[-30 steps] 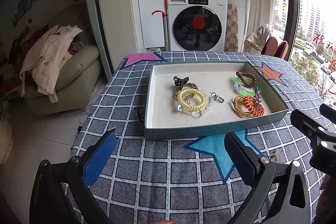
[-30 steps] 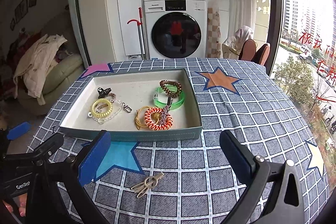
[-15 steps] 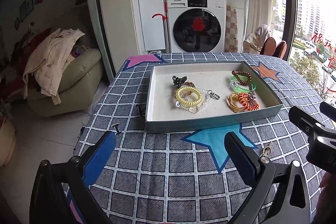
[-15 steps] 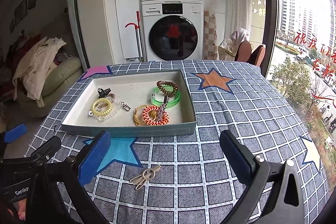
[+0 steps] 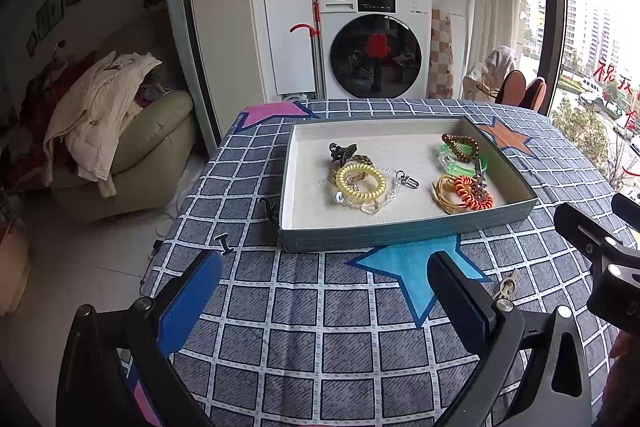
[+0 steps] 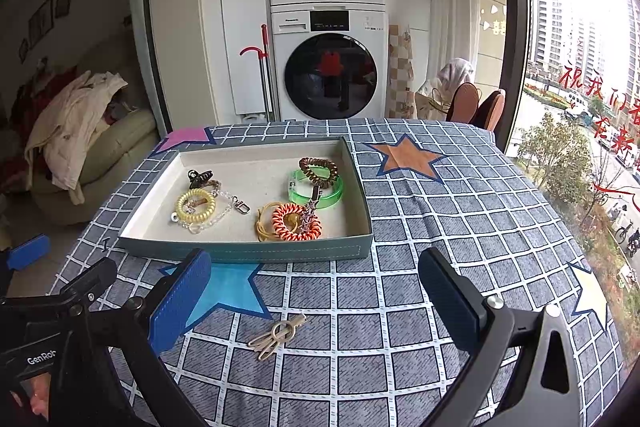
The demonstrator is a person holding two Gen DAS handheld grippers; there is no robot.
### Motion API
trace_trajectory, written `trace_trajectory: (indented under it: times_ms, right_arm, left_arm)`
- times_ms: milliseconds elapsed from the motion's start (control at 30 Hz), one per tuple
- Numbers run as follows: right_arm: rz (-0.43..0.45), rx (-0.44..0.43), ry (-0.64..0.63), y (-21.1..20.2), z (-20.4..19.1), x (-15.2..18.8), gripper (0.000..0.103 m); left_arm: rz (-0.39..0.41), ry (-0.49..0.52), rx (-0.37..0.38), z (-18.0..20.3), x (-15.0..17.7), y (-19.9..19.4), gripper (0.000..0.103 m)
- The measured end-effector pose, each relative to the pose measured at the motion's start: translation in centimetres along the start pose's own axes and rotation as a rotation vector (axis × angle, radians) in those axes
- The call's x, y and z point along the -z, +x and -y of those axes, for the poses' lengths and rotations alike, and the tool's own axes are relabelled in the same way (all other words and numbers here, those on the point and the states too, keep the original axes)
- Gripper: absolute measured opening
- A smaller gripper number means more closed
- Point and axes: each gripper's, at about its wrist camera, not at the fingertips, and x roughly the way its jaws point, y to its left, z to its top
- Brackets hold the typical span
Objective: Organize jewelry
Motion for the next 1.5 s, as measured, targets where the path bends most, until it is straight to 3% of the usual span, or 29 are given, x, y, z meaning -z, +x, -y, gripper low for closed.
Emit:
trace_trajectory:
  times_ms: [1500]
  right_arm:
    - [0.005, -0.015, -0.004, -0.21, -0.36, -0.38, 0.103]
  left_arm:
    - [-0.001, -0.001, 0.003, -0.20, -0.14, -0.06, 0.103]
